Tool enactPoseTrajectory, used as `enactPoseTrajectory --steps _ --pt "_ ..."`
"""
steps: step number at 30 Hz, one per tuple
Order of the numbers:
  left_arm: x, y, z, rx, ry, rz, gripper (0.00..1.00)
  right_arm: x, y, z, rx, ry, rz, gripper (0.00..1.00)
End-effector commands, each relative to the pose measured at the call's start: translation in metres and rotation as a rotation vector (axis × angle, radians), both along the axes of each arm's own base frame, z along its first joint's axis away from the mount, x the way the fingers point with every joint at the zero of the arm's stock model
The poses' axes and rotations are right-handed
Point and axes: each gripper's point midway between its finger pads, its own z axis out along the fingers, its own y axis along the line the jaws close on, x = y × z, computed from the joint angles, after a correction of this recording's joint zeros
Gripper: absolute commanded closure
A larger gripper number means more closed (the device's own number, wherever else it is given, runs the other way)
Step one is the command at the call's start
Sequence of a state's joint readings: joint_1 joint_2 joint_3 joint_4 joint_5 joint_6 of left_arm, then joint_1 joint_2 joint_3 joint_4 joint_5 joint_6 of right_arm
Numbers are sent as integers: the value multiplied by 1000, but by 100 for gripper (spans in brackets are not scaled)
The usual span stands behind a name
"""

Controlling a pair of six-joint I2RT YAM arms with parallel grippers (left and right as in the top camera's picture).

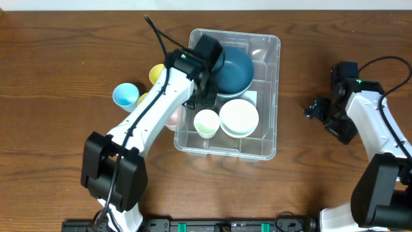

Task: Pack container
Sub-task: 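Release the green cup and move the left gripper back to the cups, then grasp the blue cup with the left gripper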

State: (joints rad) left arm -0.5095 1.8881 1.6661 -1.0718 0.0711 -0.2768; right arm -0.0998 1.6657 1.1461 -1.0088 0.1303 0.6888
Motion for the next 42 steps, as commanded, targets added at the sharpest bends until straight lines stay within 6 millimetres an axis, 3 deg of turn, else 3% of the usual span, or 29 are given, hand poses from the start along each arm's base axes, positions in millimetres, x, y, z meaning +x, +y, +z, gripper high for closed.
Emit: enactPoseTrajectory --steps 1,4,8,11,14,20,32,42 --pt "10 -2 33 -14 -58 -16 50 0 -3 0 -7 1 -18 1" --pt "17 6 60 -13 -94 17 50 0 -3 0 -7 1 -18 1" --pt "31 58 97 38 -167 256 50 0 -3 0 -7 1 -18 1" --pt "34 108 109 42 -170 452 28 0 -3 0 -7 1 -18 1" --pt "29 162 105 61 -116 637 27 0 -3 0 -7 1 -18 1" --pt "23 219 70 88 -16 756 27 0 -3 0 -7 1 -18 1" --pt "26 262 20 103 69 947 26 0 -3 0 -7 1 -18 1" --pt "20 256 -38 111 266 943 27 0 -3 0 -7 1 -18 1"
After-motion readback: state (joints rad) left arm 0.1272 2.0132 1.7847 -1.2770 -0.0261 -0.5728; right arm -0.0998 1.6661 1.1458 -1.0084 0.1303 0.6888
